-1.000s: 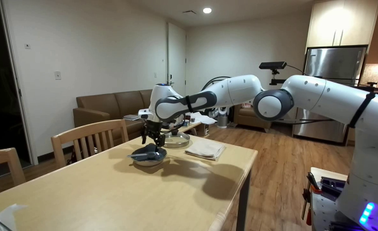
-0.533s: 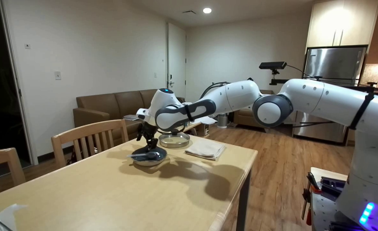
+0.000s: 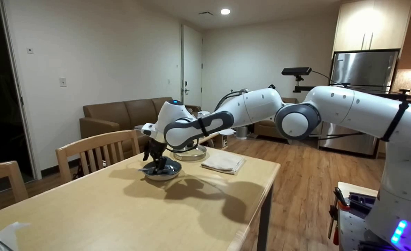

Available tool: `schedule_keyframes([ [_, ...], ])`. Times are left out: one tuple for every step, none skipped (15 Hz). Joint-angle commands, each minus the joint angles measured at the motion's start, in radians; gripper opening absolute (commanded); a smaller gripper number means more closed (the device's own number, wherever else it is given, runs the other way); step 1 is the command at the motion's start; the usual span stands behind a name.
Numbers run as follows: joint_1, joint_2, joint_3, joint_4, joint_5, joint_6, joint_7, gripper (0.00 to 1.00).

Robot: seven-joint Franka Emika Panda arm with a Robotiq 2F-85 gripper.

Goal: Pick the object from the pan and put it on the cloth on the table

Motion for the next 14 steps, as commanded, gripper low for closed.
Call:
schedule_keyframes([
  [0.007,-0.036,0.005,-0.044,0.007,-0.015,0.023,0.74],
  [0.009,-0.034,0.001,-0.043,0.004,-0.009,0.027,0.67],
  [0.009,-0.033,0.001,-0.043,0.005,-0.008,0.028,0.6],
  [0.007,-0.034,0.001,-0.045,0.005,-0.01,0.028,0.54],
  [0.005,-0.034,0.001,-0.046,0.006,-0.008,0.028,0.47],
  [0.004,-0.034,-0.001,-0.048,0.005,-0.008,0.031,0.41],
  [0.002,-0.034,-0.002,-0.05,0.005,-0.007,0.032,0.33],
  [0.001,-0.034,-0.003,-0.052,0.005,-0.007,0.034,0.27],
  [-0.001,-0.035,-0.004,-0.054,0.004,-0.006,0.035,0.2],
  [-0.004,-0.035,-0.004,-0.056,0.004,-0.005,0.036,0.14],
  [-0.006,-0.036,-0.003,-0.059,0.005,-0.005,0.036,0.08],
  [-0.007,-0.037,-0.004,-0.061,0.004,-0.003,0.036,0.03],
  [-0.008,-0.039,-0.006,-0.063,0.002,0.0,0.035,0.03],
  [-0.009,-0.04,-0.008,-0.065,0.0,0.003,0.034,0.0],
])
